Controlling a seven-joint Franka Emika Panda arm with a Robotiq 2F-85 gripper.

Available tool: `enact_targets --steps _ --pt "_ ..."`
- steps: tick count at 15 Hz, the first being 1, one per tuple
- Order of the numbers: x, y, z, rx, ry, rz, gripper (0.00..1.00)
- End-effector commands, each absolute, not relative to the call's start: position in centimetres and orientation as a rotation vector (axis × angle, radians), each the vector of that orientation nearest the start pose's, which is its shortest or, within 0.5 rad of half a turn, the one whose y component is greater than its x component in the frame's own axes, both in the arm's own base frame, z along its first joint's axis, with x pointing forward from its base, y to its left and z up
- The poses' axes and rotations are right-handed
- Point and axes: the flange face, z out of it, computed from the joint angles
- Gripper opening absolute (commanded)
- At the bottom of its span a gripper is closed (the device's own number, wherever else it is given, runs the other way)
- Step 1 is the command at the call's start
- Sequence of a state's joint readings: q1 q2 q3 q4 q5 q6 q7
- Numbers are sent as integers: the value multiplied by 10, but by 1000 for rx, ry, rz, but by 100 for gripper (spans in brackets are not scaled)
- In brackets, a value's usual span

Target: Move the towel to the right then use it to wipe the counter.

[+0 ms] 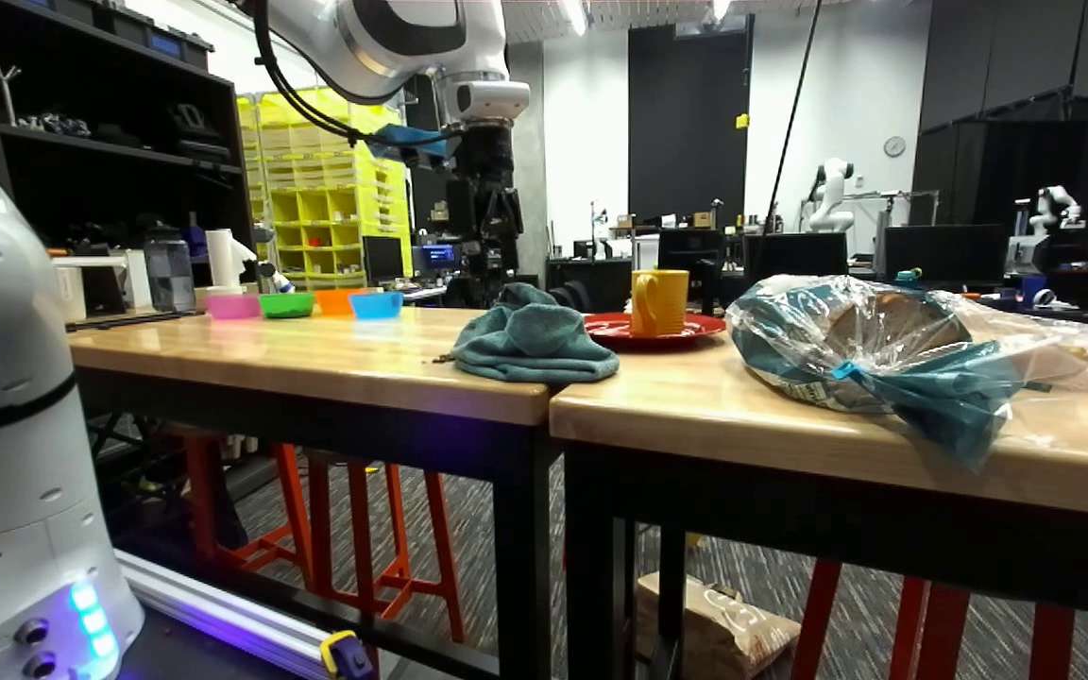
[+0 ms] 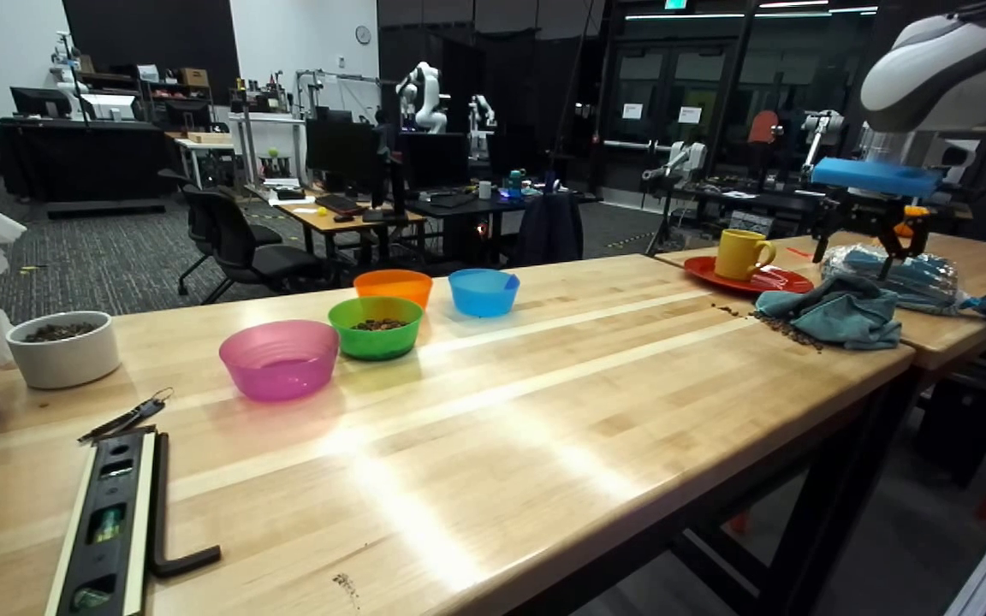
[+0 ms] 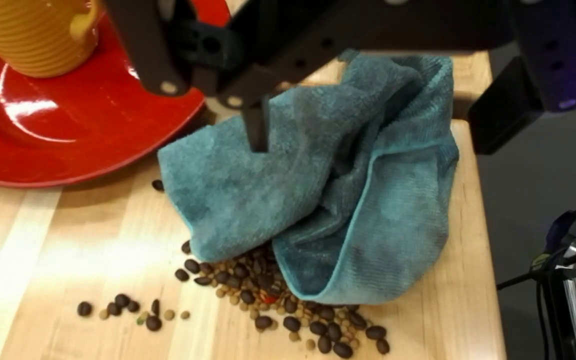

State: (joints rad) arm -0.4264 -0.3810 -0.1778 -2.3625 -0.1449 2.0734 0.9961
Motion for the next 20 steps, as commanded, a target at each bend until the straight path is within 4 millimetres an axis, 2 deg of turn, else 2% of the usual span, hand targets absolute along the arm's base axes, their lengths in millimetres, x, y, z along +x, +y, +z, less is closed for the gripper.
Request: enact_targets --steps 1,7,12,13,14,15,17,20 --pt "366 -284 461 -2236 2288 -163 100" --pt "372 -312 426 -2154 2403 -147 100" --pt "372 -322 395 -2123 2482 -85 100" --pt "372 -321 388 -2124 2490 -66 94" --pt "371 -320 382 -2127 2495 -52 73" --pt "371 -318 377 -2131 2494 -37 68" --pt "370 -314 373 -2133 2494 -29 52" --pt "370 -309 377 -2133 2498 -54 32"
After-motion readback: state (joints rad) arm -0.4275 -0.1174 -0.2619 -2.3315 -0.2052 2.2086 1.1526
